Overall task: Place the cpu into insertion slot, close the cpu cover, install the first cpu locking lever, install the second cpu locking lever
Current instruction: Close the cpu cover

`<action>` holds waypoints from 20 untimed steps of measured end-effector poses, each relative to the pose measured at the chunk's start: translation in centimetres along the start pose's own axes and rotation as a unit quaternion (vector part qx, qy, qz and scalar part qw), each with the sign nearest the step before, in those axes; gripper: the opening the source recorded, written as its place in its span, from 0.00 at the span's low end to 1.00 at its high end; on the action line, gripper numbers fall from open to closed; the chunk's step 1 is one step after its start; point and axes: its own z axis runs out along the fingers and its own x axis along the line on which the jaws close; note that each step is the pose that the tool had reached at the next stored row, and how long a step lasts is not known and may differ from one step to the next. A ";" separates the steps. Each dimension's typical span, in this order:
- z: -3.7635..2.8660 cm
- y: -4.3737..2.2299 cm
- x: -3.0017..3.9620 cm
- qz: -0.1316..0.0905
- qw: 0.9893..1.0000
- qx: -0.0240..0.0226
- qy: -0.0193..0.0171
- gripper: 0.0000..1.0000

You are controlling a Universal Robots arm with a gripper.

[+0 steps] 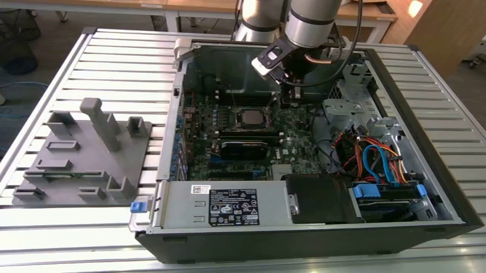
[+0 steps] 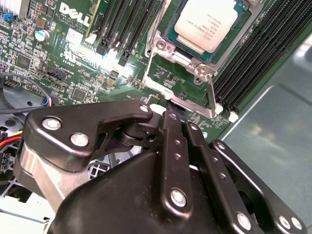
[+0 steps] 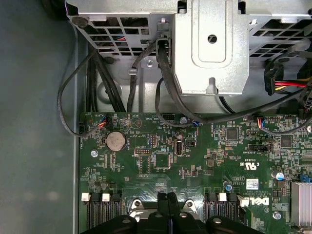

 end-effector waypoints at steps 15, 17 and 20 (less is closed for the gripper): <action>0.01 -1.39 -0.02 0.000 1.000 0.000 0.000 0.10; 0.01 -1.48 -0.02 0.000 1.000 0.000 0.000 0.10; 0.02 -1.61 -0.02 0.000 1.000 0.000 0.000 0.10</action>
